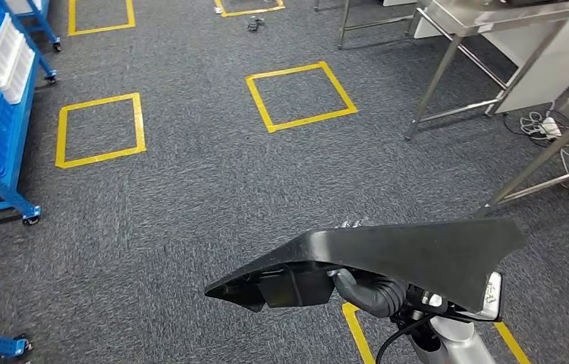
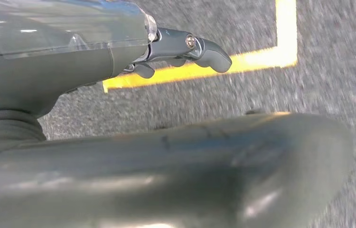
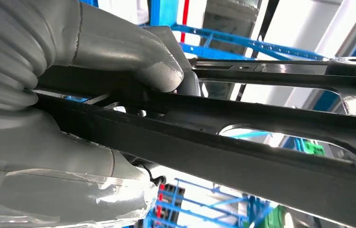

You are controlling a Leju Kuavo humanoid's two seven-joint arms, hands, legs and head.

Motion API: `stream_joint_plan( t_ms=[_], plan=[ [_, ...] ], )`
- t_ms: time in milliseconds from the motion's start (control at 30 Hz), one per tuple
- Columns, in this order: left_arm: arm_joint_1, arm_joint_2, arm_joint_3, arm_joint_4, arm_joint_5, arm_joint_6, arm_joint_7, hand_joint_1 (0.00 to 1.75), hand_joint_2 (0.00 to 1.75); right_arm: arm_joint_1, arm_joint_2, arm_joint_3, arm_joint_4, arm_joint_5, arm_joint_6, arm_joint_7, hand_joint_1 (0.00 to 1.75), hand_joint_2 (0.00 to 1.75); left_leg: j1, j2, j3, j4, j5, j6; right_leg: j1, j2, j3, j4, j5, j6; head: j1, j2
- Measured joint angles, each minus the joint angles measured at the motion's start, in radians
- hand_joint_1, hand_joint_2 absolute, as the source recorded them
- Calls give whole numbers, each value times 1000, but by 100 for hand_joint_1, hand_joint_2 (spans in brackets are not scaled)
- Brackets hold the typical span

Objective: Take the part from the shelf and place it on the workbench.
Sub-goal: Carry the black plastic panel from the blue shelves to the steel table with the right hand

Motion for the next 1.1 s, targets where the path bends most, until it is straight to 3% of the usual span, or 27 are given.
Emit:
stream_joint_plan(
  t_ms=[33,100,133,200,233,300,367,400,433,467,500,567,633,700,733,800,867,900,933,967,1000,1033,1100],
  plan=[
    [-1,0,0,0,0,0,0,0,0,0,0,0,-3,0,0,-1,175,175,-1,9,6,-1,-4,-3,5,-22,37,-71,27,-5,0,0],
    [-2,-1,0,0,-1,1,0,0,0,1,0,0,-12,0,0,-5,175,175,-3,25,14,-2,-11,-12,17,-54,84,-160,51,-16,-1,0],
    [-3,-1,0,0,-3,2,0,0,0,2,0,0,-17,2,-1,-7,175,175,-3,33,18,-4,-13,-17,23,-57,86,-169,47,-20,-1,0],
    [-7,-4,0,0,-6,8,1,0,0,13,0,0,-27,13,-4,-16,175,175,-2,49,27,-9,-19,-29,22,-33,92,-178,49,-30,-1,0],
    [-9,-5,0,0,-7,13,1,0,0,21,0,0,-31,21,-5,-25,175,175,0,42,31,-5,-26,-34,19,-22,99,-187,51,-35,-2,0],
    [-10,-7,0,0,-8,22,2,0,0,37,1,1,-36,41,-5,-50,175,175,2,-5,9,57,-63,-40,11,-2,114,-202,56,-45,-4,0],
    [-7,-11,1,0,-8,29,4,0,0,59,2,3,-34,64,1,-90,175,175,3,-48,-59,187,-119,-42,12,19,117,-204,56,-52,-7,0],
    [-5,-13,2,0,-8,33,5,0,0,76,1,4,-31,76,5,-113,175,175,3,-54,-92,242,-133,-43,13,33,118,-203,55,-53,-7,0],
    [-2,-14,3,0,-8,37,6,0,0,94,0,5,-28,86,11,-138,175,175,3,-56,-113,267,-128,-44,13,48,118,-202,53,-53,-8,0],
    [0,-16,4,0,-8,41,7,0,0,111,-4,5,-24,94,15,-159,175,175,3,-57,-114,252,-104,-43,13,63,119,-199,52,-52,-8,0],
    [1,-17,4,0,-8,44,8,0,0,125,-8,5,-21,100,19,-179,175,175,3,-62,-97,202,-64,-42,13,78,120,-196,50,-50,-8,0],
    [1,-17,5,0,-8,49,10,0,0,148,-20,5,-15,108,23,-208,175,175,6,-102,-47,70,0,-37,11,105,116,-184,43,-42,-8,0],
    [1,-18,6,0,-10,52,12,0,0,168,-31,5,-11,116,23,-223,175,175,6,-130,-21,7,14,-31,9,127,108,-174,38,-29,-8,0],
    [-1,-19,6,0,-13,49,12,0,0,182,-38,5,-9,121,24,-221,175,175,3,-115,-17,1,14,-20,5,144,103,-175,40,-16,-9,0],
    [-3,-19,6,0,-15,45,11,0,0,183,-40,5,-9,120,24,-211,175,175,3,-104,-14,-4,17,-13,5,134,100,-171,37,-11,-8,0],
    [-5,-19,6,0,-20,35,7,0,0,167,-40,5,-9,104,23,-172,175,175,5,-79,-9,-14,23,-1,5,82,73,-116,3,-2,-4,0],
    [-4,-16,6,0,-25,26,4,0,0,140,-40,6,-9,76,18,-131,175,175,3,-54,-7,-17,22,4,2,30,10,11,-60,7,1,0],
    [-3,-15,6,0,-27,23,2,0,0,129,-40,6,-9,64,16,-116,175,175,3,-42,-7,-17,21,5,-1,21,-20,70,-81,11,1,0],
    [-3,-14,6,0,-29,20,2,0,0,122,-40,6,-9,58,15,-107,175,175,2,-29,-7,-16,20,5,-3,16,-36,100,-84,14,1,0],
    [-3,-14,6,0,-29,19,2,0,0,117,-40,6,-9,54,15,-101,175,175,2,-18,-5,-16,18,4,-5,13,-30,89,-67,16,1,0],
    [-4,-14,6,0,-29,18,2,0,0,112,-40,6,-10,52,15,-97,175,175,2,-8,-3,-16,16,2,-6,6,-6,43,-37,16,1,0],
    [-4,-14,6,0,-30,17,2,0,0,108,-40,6,-12,52,14,-93,175,175,2,1,1,-16,14,-1,-5,-12,34,-30,-1,13,2,0],
    [-5,-14,6,0,-34,16,1,0,0,98,-40,7,-20,52,10,-84,175,175,-2,18,9,-16,7,-10,6,-56,97,-150,38,-1,1,0]
  ],
)
